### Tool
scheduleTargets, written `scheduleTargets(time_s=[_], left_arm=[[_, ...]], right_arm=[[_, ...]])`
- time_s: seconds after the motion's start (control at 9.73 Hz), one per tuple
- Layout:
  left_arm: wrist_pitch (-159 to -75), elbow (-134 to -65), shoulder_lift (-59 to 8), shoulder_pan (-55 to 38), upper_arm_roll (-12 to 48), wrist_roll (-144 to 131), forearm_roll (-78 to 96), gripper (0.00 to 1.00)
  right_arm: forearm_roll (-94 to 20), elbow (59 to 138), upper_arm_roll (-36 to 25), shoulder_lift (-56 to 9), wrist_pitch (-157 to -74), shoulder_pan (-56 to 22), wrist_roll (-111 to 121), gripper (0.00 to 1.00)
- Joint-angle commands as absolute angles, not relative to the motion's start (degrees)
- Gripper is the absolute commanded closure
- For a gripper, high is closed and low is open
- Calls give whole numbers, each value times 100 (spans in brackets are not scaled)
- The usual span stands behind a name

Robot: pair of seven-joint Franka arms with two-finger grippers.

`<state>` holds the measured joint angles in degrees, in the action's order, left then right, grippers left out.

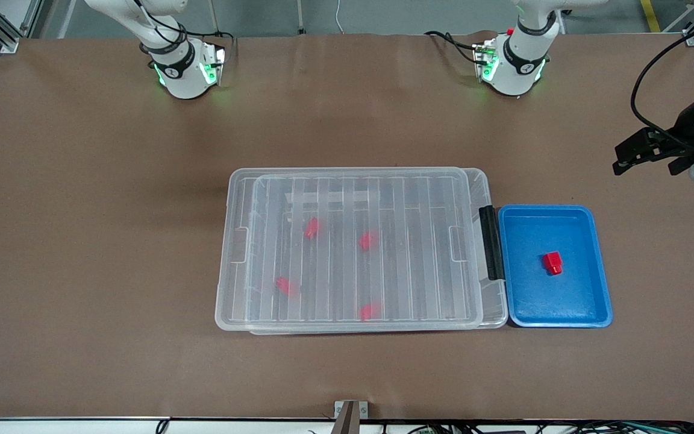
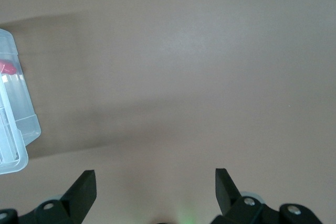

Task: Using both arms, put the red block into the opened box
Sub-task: 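Reach the right gripper to the lid edge while the left gripper approaches the tray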

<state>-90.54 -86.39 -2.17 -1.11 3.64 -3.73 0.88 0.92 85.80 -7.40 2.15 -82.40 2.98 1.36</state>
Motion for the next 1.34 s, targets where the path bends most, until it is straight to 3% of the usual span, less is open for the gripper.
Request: scheduleTargets(time_s=[0.0,0.31,0.51,0.72,0.93,1.13,1.23], left_arm=[[-9061,-8789,-255,-114,378,-430,-9,0],[-9070,-8780,-272,-123,395,-448,-9,0],[-9096,-8763,-255,-123,395,-448,-17,0],[-9088,-8754,-229,-123,430,-492,-9,0],[-9166,-8937,-385,-79,422,-457,0,1],[-10251,-9725,-466,-62,387,-387,-9,1],[-10779,-10182,-579,-53,369,-387,-26,1]], right_arm=[[167,8640,-703,299,-8218,325,44,0],[115,8622,-660,238,-8261,238,114,0],[132,8587,-30,-252,-8541,-34,18,0],[123,8552,700,-911,-9374,-96,-1031,0],[201,8106,1246,-1972,-10009,-341,-1807,0],[289,7386,1275,-3071,-10368,-832,-2572,0],[769,7392,1292,-3407,-10763,-965,-2619,0]])
